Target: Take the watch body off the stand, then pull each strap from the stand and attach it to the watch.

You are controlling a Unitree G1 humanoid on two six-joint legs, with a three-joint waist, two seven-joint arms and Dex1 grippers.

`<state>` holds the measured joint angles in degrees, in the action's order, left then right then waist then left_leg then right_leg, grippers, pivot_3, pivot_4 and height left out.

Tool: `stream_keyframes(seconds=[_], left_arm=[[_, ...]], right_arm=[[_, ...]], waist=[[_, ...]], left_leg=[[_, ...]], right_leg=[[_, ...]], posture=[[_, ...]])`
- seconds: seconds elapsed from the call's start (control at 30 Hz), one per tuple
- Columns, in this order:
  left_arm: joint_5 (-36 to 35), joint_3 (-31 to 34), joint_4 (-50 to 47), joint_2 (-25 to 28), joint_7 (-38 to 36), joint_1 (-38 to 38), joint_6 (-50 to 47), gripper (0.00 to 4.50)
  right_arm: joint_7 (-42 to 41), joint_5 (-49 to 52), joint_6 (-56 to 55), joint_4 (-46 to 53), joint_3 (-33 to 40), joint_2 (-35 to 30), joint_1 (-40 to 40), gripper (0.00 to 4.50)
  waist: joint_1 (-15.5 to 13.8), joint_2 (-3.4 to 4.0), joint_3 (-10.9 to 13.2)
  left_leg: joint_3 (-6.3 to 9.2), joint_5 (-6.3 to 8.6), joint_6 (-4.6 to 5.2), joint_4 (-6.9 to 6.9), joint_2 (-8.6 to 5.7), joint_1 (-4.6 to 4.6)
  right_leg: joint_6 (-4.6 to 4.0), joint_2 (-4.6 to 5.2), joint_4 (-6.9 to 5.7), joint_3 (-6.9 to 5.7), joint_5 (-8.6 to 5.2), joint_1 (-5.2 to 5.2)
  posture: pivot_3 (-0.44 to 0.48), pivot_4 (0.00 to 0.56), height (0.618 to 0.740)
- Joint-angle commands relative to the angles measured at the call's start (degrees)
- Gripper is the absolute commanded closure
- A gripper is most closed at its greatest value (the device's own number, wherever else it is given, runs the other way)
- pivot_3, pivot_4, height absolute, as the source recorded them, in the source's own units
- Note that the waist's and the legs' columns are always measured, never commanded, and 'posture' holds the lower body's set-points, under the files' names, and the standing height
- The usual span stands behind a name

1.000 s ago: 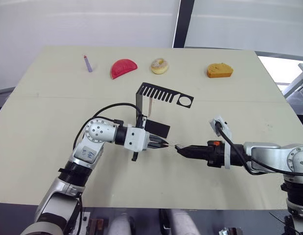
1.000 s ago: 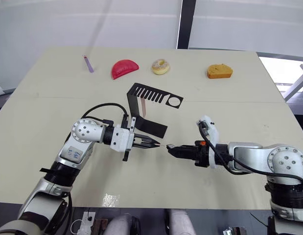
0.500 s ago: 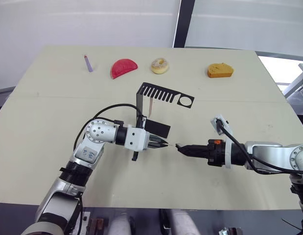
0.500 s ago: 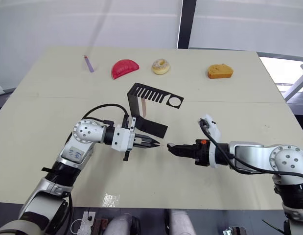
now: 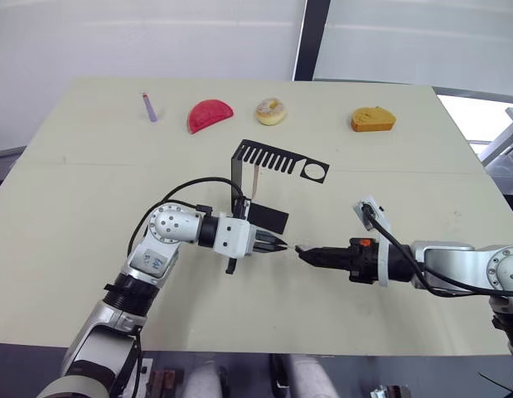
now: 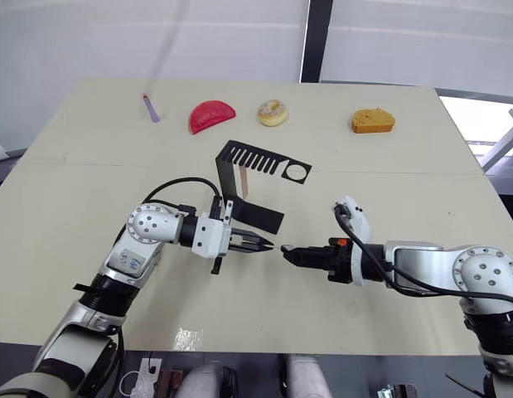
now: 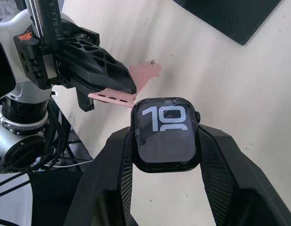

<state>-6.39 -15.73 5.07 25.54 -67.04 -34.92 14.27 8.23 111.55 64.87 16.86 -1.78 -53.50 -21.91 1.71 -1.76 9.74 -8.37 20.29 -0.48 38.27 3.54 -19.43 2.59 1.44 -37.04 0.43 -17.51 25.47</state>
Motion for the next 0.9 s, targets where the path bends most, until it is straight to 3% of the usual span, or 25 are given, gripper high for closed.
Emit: stream_keyframes(seconds=[0.03,0.9], left_arm=[[-0.32,0.13,-0.62,-0.22,0.76,-0.69,0.52,4.50],[-0.46,-0.91,-2.93,-1.53,1.99,-0.37,-2.11,4.50]], right_arm=[[-1.32,1.45,-1.15,2.06,0.86,-0.79,-0.29,2.99],[0.67,1.31,-2.19,2.75,-0.89,-1.06,-1.77,2.99]], waist=[[0.02,0.00,0.00],[0.00,0.00,0.00]], left_leg=[[0.00,0.00,0.00,0.00,0.00,0.00],[0.00,0.00,0.00,0.00,0.00,-0.01]], right_leg=[[0.00,0.00,0.00,0.00,0.00,0.00],[0.00,0.00,0.01,0.00,0.00,0.00]], posture=[[0.000,0.150,0.737],[0.000,0.150,0.737]])
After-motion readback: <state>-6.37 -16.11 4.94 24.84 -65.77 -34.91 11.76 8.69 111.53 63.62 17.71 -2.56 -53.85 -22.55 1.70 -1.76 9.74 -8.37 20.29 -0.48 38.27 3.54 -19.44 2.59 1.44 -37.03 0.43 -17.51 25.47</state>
